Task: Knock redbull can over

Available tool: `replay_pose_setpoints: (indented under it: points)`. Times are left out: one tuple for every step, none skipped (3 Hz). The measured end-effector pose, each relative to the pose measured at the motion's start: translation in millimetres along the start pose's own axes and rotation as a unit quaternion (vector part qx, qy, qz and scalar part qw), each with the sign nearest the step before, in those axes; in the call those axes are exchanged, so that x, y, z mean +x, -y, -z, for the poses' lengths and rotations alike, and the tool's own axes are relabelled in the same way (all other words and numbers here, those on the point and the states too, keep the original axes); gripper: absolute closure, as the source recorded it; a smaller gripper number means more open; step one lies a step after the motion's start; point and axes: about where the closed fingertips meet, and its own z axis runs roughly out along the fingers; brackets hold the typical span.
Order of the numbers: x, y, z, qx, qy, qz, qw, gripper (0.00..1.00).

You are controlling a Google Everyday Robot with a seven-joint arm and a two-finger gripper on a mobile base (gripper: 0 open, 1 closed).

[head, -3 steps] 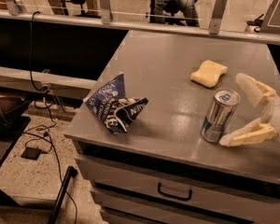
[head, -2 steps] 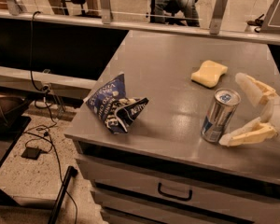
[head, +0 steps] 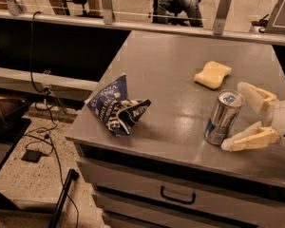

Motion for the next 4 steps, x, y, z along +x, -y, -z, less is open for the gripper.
replay_pose_setpoints:
  points:
    - [9, 0, 0, -0.003, 0.004, -0.013, 0.9999, 0.00]
    - [17, -2, -3, -0.016, 0.028, -0.013, 0.9994, 0.00]
    - [20, -5, -5, -0.029, 0.042, -0.006, 0.9987, 0.00]
    - [19, -6, -7, -0.031, 0.043, -0.006, 0.9986, 0.15]
